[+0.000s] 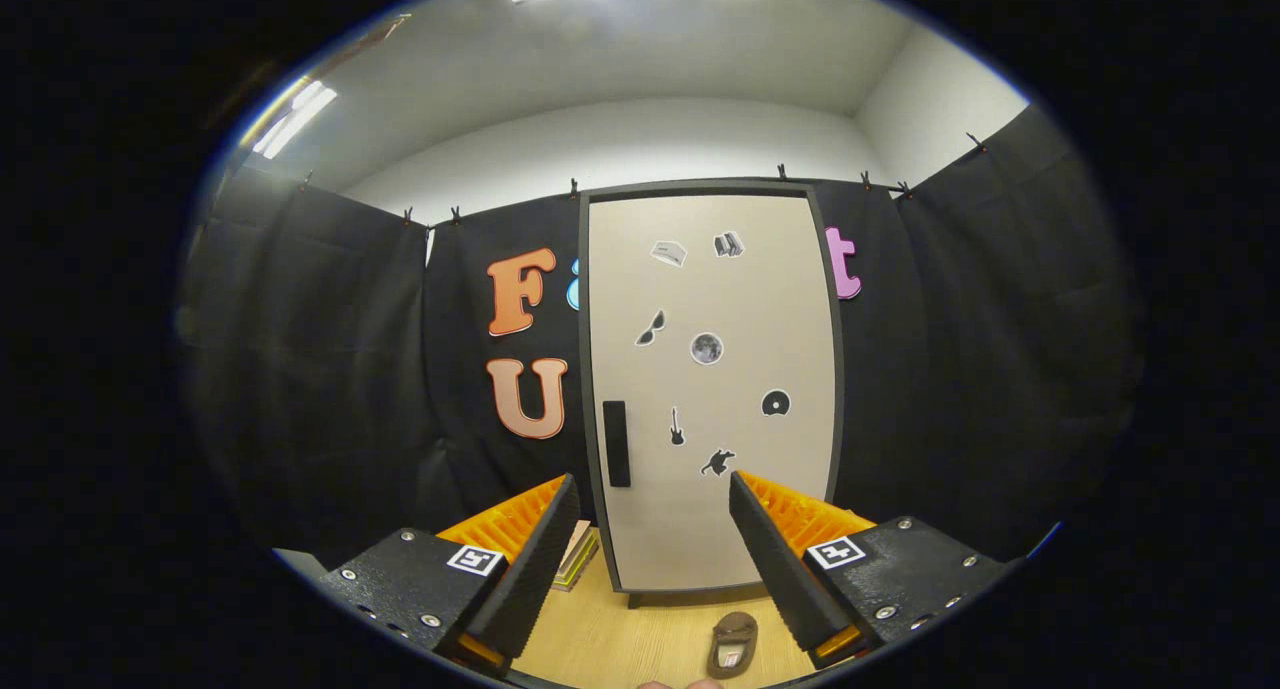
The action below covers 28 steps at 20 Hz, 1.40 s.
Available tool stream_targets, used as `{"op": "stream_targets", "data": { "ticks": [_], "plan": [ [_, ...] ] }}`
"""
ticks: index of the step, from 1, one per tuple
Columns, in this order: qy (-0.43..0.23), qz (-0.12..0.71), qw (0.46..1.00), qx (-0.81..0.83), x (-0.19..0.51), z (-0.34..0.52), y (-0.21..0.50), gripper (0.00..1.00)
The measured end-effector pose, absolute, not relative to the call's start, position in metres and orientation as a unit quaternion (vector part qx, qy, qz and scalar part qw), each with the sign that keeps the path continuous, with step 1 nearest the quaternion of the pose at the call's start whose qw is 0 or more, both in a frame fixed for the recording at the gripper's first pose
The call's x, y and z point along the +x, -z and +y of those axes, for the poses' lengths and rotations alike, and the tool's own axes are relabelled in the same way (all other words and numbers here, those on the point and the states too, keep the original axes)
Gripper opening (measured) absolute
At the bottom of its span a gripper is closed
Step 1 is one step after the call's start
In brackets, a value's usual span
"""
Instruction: Open the shoe cabinet door, grab the shoes and put them into the shoe cabinet, then close the shoe cabinet door.
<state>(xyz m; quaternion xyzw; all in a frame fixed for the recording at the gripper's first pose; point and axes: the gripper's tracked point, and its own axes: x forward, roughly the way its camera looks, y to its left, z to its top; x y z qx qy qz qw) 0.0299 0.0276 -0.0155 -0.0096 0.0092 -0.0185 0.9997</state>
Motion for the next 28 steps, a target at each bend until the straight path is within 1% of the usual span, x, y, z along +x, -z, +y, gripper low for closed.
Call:
{"op": "stream_targets", "data": {
  "ticks": [6,11,15,19,25,28],
  "plan": [
    [0.022,0.021,0.999,-0.014,0.066,0.037,0.028,0.95],
    [0.011,0.023,0.999,-0.031,0.121,0.042,0.047,0.95],
    [0.002,0.011,1.0,-0.011,0.174,0.045,0.056,0.95],
    [-0.01,0.021,1.0,-0.002,0.222,0.045,0.069,0.95],
    [-0.03,0.026,0.999,-0.006,0.272,0.059,0.089,0.95],
    [-0.028,0.029,0.999,-0.013,0.287,0.066,0.093,0.95]
  ]
}}
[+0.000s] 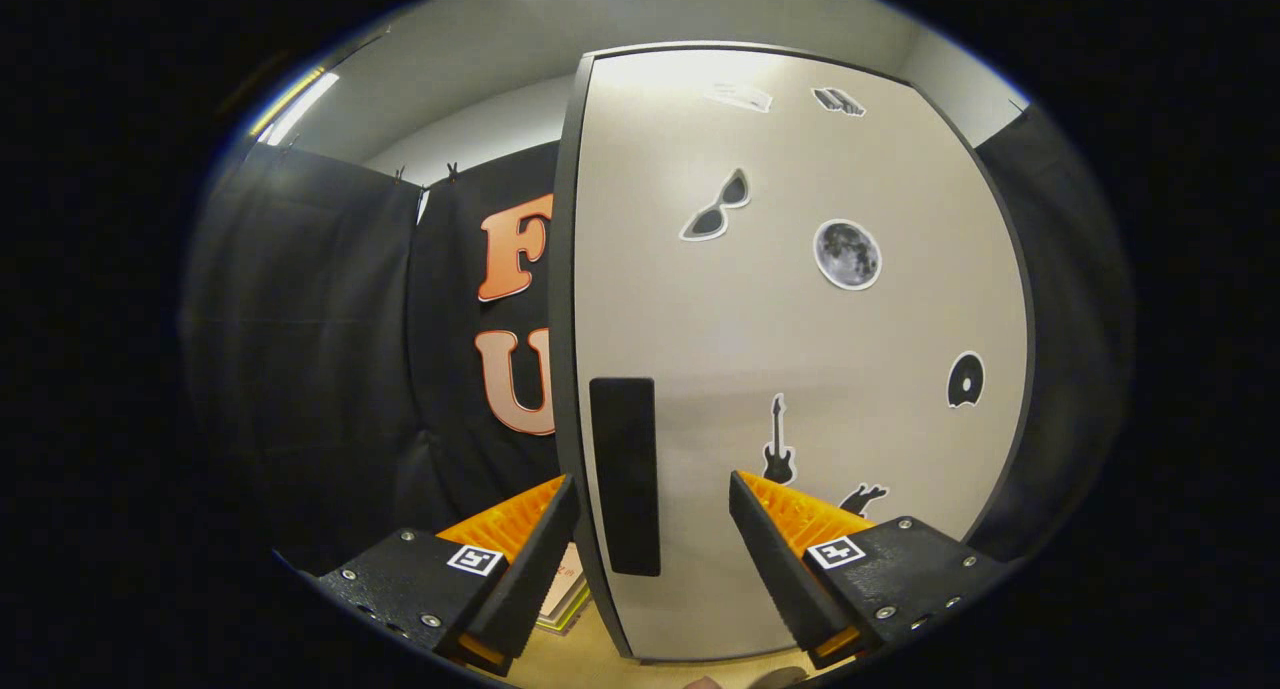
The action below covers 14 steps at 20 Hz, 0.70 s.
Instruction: Open the shoe cabinet door, grab the shoes and put them into the shoe cabinet, then close the shoe cabinet door.
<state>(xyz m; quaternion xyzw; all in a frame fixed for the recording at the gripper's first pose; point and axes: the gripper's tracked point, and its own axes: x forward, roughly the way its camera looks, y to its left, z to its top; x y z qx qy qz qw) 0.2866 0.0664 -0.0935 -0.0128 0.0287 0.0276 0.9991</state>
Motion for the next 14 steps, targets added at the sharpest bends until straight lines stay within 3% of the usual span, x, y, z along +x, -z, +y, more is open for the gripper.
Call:
{"op": "stream_targets", "data": {
  "ticks": [6,9,12,14],
  "plan": [
    [0.01,0.037,0.998,-0.046,0.309,0.07,0.095,0.77],
    [0.034,0.042,0.997,-0.05,0.31,0.067,0.099,0.63],
    [0.043,0.053,0.997,-0.028,0.31,0.071,0.103,0.38],
    [0.044,0.049,0.997,-0.033,0.309,0.071,0.102,0.36]
  ]
}}
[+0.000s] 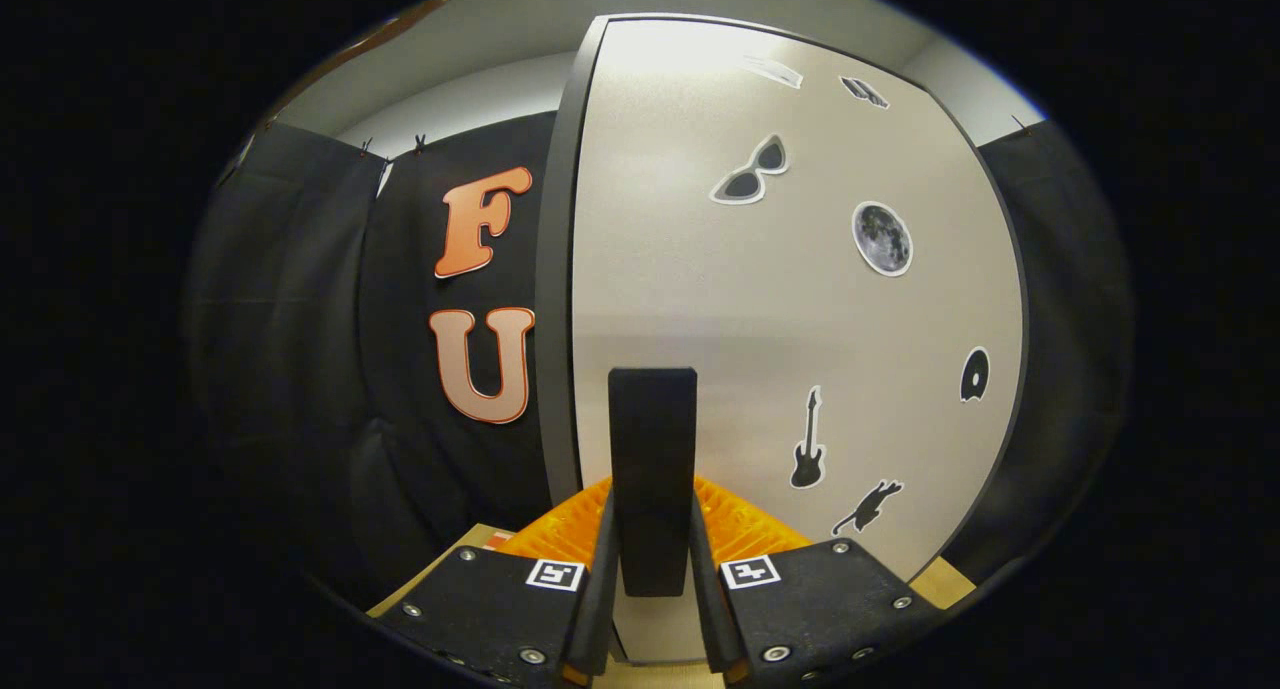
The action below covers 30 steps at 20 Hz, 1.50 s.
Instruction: Open the shoe cabinet door, grab the shoes and put them into the shoe cabinet, then close the shoe cabinet door.
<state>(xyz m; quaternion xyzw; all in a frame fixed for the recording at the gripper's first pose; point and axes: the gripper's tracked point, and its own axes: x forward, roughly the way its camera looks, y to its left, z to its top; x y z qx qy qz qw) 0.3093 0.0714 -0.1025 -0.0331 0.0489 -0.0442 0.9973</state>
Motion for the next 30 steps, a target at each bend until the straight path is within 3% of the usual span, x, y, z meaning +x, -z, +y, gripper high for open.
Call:
{"op": "stream_targets", "data": {
  "ticks": [5,13,20,30],
  "plan": [
    [0.048,0.062,0.996,-0.037,0.308,0.072,0.105,0.25],
    [0.062,0.072,0.995,-0.037,0.295,0.07,0.103,0.17],
    [0.062,0.056,0.995,-0.058,0.256,0.069,0.089,0.17],
    [-0.016,0.037,0.998,-0.049,0.124,-0.005,0.079,0.17]
  ]
}}
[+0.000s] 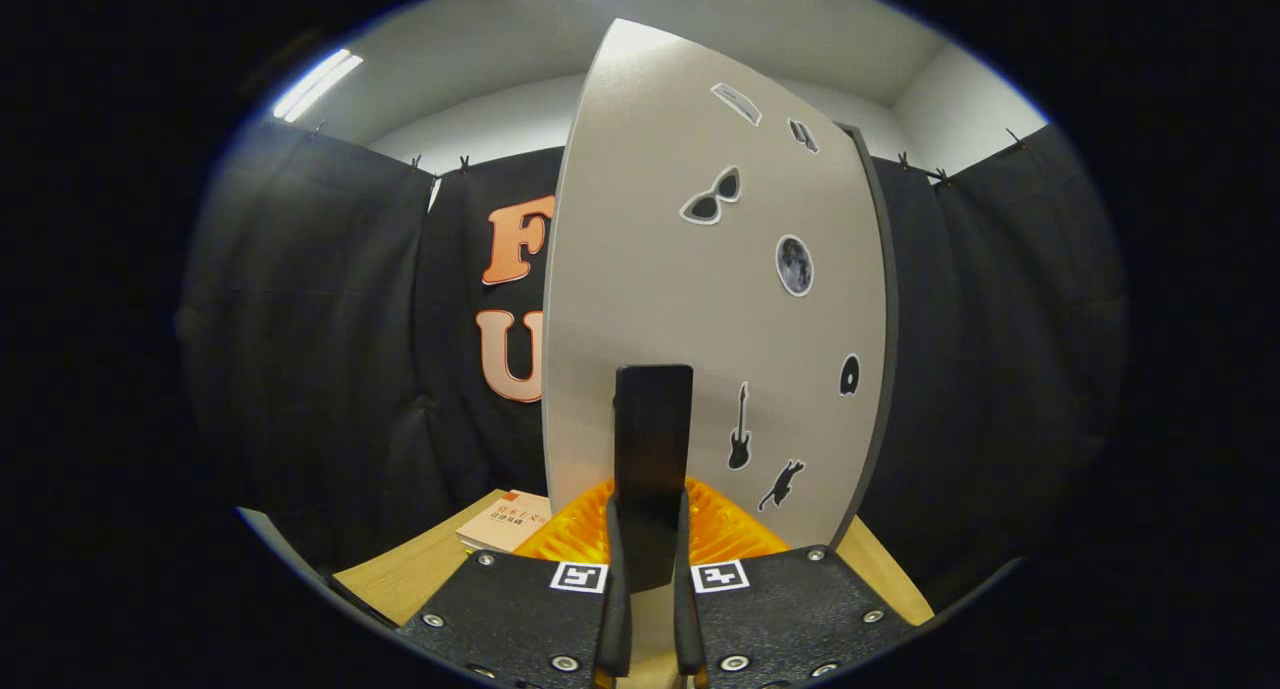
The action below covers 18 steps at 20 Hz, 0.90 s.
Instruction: Open the shoe cabinet door, grab the shoes and put them into the shoe cabinet, then close the shoe cabinet door.
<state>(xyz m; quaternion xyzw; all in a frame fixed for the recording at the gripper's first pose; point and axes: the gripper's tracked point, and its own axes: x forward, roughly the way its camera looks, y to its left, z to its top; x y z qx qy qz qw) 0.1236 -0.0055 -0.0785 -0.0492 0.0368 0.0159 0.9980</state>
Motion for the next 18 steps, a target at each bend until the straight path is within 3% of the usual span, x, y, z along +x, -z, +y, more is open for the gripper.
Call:
{"op": "stream_targets", "data": {
  "ticks": [7,18],
  "plan": [
    [-0.025,0.029,0.998,-0.05,0.077,-0.068,0.068,0.16],
    [0.072,0.022,0.996,-0.05,0.033,-0.205,0.06,0.09]
  ]
}}
